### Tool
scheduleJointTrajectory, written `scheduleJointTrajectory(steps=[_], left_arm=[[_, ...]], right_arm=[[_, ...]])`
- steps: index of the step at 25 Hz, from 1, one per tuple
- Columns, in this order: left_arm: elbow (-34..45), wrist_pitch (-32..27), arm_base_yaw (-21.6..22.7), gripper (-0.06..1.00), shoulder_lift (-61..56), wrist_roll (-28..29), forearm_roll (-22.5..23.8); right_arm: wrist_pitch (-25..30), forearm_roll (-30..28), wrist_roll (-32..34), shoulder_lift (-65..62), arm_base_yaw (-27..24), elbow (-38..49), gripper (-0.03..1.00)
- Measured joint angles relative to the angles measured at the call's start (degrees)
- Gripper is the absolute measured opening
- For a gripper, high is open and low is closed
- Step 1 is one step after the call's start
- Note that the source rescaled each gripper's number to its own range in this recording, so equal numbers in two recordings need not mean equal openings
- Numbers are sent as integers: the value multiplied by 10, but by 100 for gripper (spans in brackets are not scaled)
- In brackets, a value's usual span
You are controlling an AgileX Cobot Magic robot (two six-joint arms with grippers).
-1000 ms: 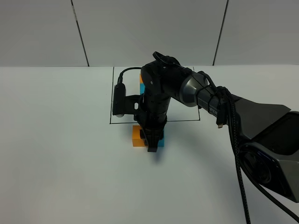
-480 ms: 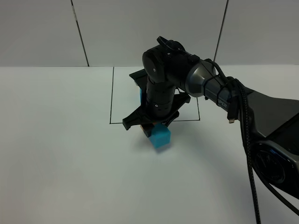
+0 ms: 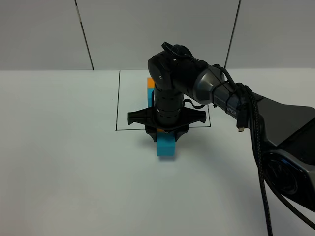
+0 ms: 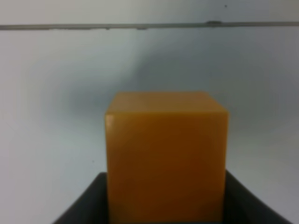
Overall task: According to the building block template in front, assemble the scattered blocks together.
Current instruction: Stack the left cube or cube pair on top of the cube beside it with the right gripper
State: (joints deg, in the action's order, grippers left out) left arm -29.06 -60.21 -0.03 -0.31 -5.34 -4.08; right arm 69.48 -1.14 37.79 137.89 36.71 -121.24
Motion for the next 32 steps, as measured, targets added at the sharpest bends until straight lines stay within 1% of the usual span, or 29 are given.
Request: scheduleJointTrajectory(steps=[3,10,14,25,26,27,28,30,32], left_arm=[[0,0,0,72,0,0,0],[0,0,0,72,0,0,0],[0,0,0,72,0,0,0],[0,0,0,72,0,0,0],[0,0,0,72,0,0,0],[0,0,0,72,0,0,0],[0,0,0,72,0,0,0],[0,0,0,72,0,0,0],[0,0,0,72,0,0,0]], right_arm=[[0,11,15,20,3,0,0],[-9,-3,43,38,29,0,0],[-12,-4,50,38,34,0,0],[-14,-8,-1,38,34,0,0],[-14,-8,-3,38,34,-1,1],[-14,-8,-3,38,34,-1,6],[-14,-9,0,38,34,-1,16],[-14,-9,13,38,34,-1,42],[-15,-18,16,38,34,-1,72]])
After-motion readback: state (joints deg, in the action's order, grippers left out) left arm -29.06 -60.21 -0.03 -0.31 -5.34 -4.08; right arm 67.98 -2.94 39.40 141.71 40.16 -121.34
